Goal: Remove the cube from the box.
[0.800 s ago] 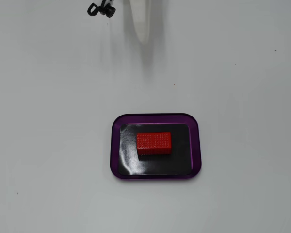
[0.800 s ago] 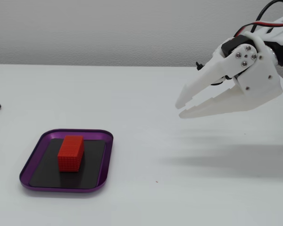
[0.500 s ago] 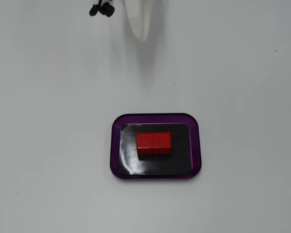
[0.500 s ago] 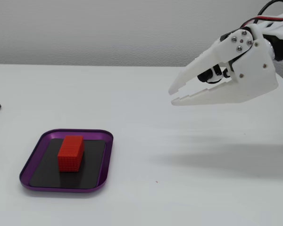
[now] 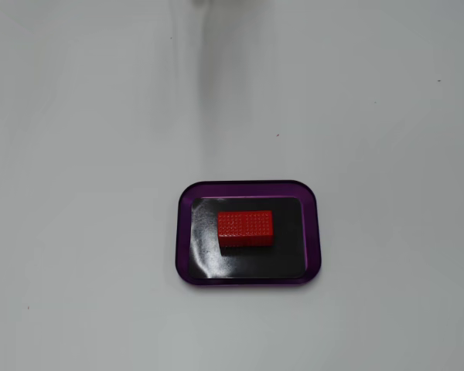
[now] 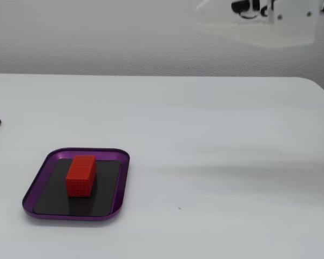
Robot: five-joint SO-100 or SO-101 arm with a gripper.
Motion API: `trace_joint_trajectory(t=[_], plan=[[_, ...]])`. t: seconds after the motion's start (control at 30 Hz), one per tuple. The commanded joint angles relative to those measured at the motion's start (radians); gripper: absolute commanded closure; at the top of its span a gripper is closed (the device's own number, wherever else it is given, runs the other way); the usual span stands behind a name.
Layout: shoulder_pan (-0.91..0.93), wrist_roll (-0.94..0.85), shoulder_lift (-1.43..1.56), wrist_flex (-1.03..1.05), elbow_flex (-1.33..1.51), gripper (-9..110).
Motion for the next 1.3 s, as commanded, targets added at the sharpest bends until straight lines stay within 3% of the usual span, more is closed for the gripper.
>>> trace_joint_trajectory(t=[0.0, 0.17, 0.33, 0.6, 0.93, 1.27], plan=[[-0.009, -0.006, -0.230, -0.018, -0.189, 101], [-0.015, -0.002, -0.769, 0.032, -0.459, 100], [-0.057, 0.005, -1.233, 0.236, -0.853, 87], [-0.219, 0.006, -1.624, 0.522, -1.373, 76], [-0.250, 0.002, -1.965, 0.525, -1.463, 76], [-0.164, 0.002, -2.036, 0.451, -1.465, 76]])
